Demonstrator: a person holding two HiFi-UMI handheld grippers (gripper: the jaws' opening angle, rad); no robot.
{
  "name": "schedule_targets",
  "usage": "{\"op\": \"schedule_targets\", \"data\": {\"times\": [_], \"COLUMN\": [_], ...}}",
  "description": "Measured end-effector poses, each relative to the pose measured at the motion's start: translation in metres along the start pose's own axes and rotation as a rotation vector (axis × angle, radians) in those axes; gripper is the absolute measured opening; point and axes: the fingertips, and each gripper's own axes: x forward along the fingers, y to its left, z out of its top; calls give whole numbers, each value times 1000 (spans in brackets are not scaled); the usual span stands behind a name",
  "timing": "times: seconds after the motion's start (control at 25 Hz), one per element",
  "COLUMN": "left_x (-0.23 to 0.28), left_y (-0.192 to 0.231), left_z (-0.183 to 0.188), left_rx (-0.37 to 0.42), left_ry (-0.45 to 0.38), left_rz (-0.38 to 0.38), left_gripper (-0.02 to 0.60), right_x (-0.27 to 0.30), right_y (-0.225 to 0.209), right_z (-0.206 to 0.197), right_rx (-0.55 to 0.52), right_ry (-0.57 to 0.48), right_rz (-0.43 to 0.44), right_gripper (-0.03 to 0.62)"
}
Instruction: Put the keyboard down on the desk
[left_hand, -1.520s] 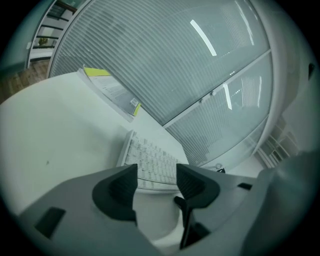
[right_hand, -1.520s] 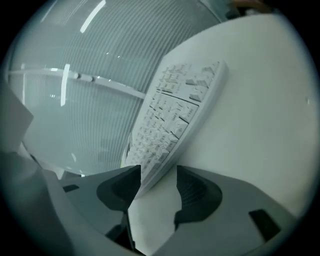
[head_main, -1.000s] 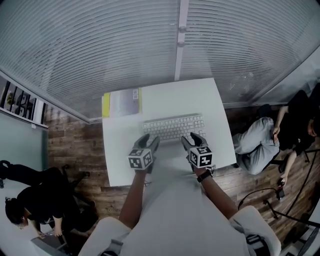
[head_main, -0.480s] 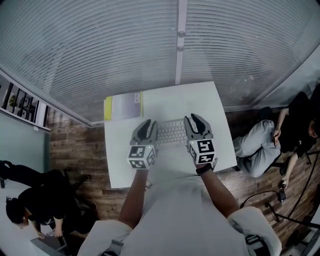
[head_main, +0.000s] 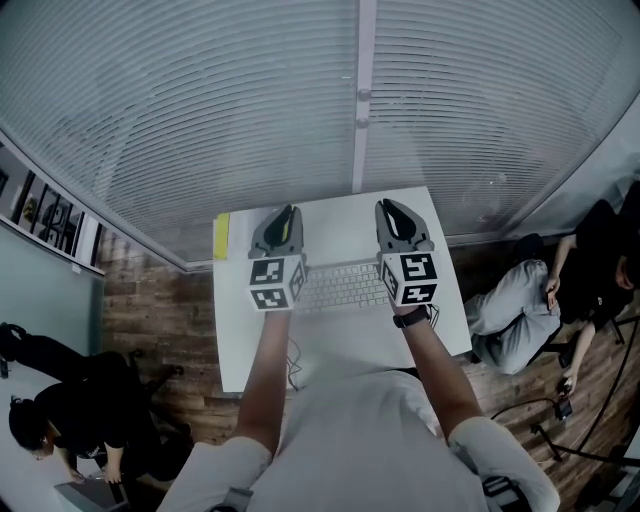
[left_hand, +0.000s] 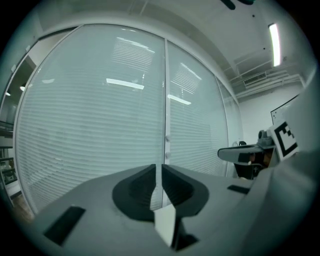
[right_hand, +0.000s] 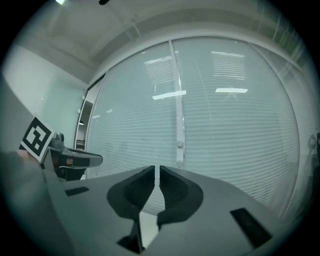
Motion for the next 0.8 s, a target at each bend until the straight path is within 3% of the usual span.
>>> {"op": "schedule_targets", "data": {"times": [0.2, 0.36, 0.56, 0.8], "left_x": [10, 6, -10, -18], "left_y": [-2, -4, -9, -17], "left_z": [41, 58, 61, 53], "left_rx": [16, 16, 5, -25], "left_ry": [-34, -32, -18, -16], "left_rz": [16, 33, 37, 15], "left_gripper": [22, 14, 14, 14], "right_x": [13, 14, -3, -20], "right_y": [2, -9, -25, -26], "right_z": [39, 55, 65, 51], "right_rx": [0, 0, 19, 14], "right_ry": [-50, -72, -80, -56], "right_rz": [12, -26, -84, -74], "right_gripper": [18, 14, 12, 12]}}
